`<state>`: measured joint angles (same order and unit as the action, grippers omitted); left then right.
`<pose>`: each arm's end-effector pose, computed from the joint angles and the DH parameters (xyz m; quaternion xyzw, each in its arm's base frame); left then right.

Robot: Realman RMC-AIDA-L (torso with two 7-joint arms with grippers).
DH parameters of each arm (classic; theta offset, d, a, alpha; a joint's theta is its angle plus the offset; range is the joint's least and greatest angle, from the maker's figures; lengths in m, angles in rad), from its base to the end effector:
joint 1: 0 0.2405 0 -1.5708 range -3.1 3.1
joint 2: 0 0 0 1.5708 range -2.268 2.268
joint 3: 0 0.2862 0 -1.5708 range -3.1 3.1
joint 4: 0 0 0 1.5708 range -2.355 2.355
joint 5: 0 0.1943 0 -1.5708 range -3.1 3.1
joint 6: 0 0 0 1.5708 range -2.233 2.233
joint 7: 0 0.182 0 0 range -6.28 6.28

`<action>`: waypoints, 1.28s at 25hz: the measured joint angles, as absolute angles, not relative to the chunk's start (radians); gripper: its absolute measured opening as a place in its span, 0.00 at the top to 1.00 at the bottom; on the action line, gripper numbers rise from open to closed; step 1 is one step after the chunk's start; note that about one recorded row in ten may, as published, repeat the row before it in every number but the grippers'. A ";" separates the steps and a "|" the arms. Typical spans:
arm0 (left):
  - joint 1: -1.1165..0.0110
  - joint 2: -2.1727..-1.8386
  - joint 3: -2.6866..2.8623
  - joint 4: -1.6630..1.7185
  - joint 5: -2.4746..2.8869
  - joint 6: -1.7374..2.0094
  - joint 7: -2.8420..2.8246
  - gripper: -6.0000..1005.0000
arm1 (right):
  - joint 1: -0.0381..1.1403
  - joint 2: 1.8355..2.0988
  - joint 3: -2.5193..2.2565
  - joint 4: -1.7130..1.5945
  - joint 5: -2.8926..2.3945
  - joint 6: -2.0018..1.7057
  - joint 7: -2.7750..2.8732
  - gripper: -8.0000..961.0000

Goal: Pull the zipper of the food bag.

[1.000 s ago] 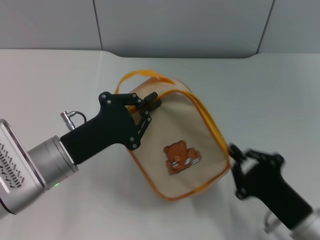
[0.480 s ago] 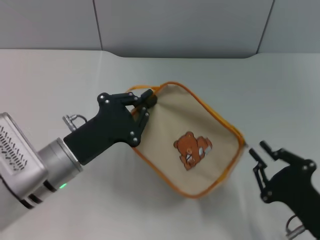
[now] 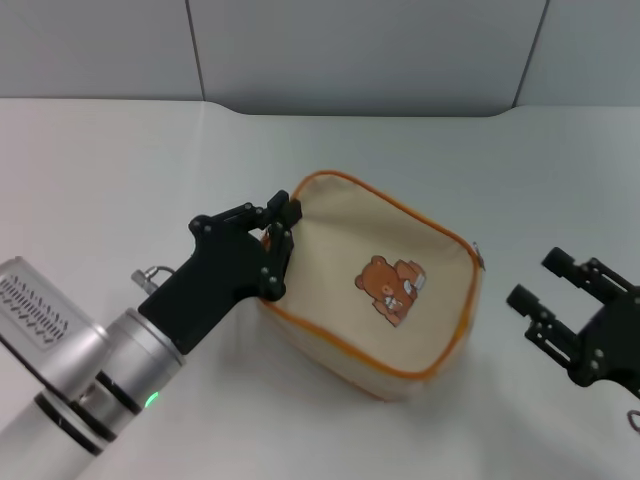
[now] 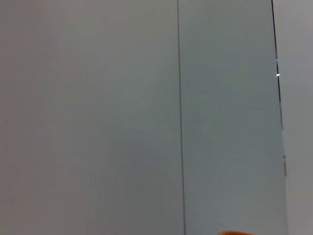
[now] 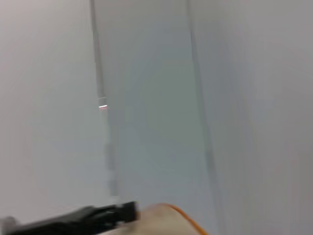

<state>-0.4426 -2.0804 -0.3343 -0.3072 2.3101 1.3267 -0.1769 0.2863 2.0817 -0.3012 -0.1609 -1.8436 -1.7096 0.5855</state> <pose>-0.2393 0.3172 -0.1079 -0.8223 -0.1274 -0.3940 0.3904 0.3071 0.2568 -0.0472 -0.8334 0.1575 0.4074 0.3386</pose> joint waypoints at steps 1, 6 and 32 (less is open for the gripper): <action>-0.432 -2.080 -0.334 -0.314 2.311 1.330 -0.177 0.94 | 0.298 2.081 -0.301 -0.193 -1.877 -1.720 0.649 0.46; -0.406 -2.070 -0.287 -0.294 2.314 1.421 -0.208 0.88 | 0.355 2.079 -0.302 -0.295 -2.015 -1.758 0.805 0.27; -0.550 -2.063 -0.135 0.247 2.746 1.864 -0.683 0.18 | 0.486 2.061 -0.375 -0.451 -2.296 -1.919 0.956 0.13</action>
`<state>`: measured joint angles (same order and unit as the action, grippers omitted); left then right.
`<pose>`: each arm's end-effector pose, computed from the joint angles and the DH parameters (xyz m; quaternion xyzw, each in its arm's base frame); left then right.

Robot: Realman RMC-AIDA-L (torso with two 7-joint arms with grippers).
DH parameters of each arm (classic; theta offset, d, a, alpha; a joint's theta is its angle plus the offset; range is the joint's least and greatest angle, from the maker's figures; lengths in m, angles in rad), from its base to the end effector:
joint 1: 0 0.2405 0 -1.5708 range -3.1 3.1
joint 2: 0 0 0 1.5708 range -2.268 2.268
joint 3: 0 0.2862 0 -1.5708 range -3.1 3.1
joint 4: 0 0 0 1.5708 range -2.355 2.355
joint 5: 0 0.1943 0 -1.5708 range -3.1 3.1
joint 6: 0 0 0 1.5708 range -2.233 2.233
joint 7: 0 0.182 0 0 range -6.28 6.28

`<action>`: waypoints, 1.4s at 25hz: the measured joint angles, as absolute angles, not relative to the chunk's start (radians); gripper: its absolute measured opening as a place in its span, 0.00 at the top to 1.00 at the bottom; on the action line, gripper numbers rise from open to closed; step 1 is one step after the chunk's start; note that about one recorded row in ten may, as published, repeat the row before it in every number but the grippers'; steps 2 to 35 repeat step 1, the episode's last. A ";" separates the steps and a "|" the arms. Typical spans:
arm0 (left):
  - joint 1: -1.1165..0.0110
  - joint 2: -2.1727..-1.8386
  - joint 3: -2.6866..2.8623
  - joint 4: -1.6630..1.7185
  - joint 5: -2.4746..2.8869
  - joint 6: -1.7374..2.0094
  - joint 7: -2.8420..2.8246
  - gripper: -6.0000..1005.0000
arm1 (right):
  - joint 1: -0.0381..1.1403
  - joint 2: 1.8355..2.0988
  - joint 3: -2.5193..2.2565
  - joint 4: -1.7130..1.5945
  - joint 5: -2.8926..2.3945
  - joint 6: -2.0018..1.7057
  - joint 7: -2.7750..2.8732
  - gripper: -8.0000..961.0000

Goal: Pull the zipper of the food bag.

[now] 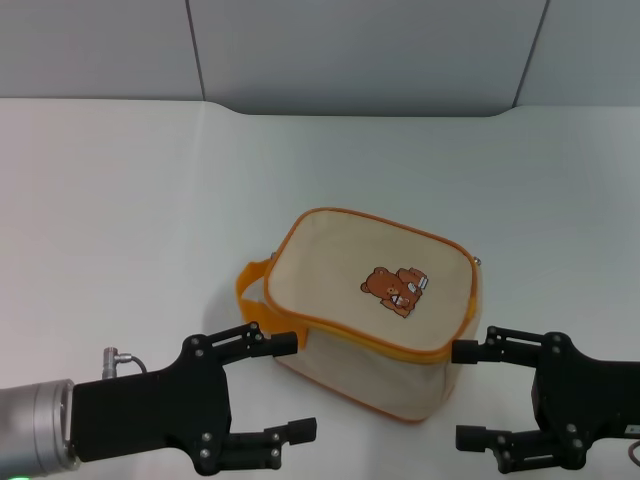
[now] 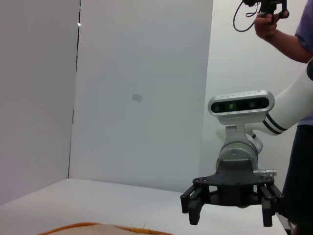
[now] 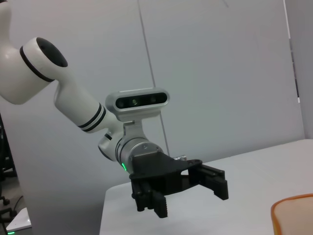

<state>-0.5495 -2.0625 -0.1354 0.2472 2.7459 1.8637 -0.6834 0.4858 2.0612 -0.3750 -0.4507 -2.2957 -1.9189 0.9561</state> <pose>-0.2600 0.2565 -0.0760 -0.9288 -0.0722 -0.3573 0.0664 0.2698 0.2588 -0.0515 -0.9404 0.1105 0.3199 0.0329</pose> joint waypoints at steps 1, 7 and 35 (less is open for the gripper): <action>-0.549 -2.064 -0.135 0.250 2.746 1.864 -0.683 0.18 | 0.486 2.061 -0.373 -0.451 -2.295 -1.917 0.956 0.13; -0.549 -2.064 -0.135 0.250 2.746 1.864 -0.683 0.18 | 0.486 2.061 -0.373 -0.451 -2.295 -1.917 0.956 0.13; -0.549 -2.064 -0.135 0.250 2.746 1.864 -0.683 0.18 | 0.486 2.061 -0.373 -0.451 -2.295 -1.917 0.956 0.13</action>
